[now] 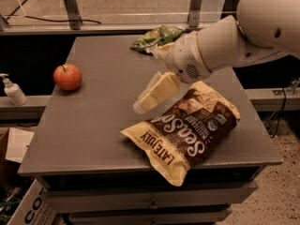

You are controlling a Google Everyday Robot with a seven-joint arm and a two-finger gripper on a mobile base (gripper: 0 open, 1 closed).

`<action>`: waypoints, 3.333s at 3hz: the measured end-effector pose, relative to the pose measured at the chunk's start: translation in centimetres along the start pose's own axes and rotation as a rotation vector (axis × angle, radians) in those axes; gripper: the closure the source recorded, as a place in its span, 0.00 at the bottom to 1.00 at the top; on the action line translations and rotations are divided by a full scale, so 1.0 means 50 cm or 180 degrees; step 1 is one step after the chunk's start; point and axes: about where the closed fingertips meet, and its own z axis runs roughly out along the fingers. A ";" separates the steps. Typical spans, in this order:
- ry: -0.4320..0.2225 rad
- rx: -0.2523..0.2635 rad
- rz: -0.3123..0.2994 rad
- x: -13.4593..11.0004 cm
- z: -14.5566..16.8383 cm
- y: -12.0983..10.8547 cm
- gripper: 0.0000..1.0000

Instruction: Move apple near green jalapeno chip bag

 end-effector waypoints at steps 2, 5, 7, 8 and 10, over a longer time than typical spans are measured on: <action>-0.0719 -0.0089 -0.0114 -0.056 0.143 -0.060 0.00; -0.1390 -0.0420 -0.0132 -0.152 0.346 -0.058 0.00; -0.1397 -0.0449 -0.0136 -0.209 0.441 -0.052 0.00; -0.1185 -0.0295 0.0023 -0.195 0.468 -0.066 0.00; -0.0985 -0.0089 0.0332 -0.162 0.495 -0.094 0.00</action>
Offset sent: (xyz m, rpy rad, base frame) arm 0.0728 0.1077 -0.0291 0.3261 -0.0692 0.1095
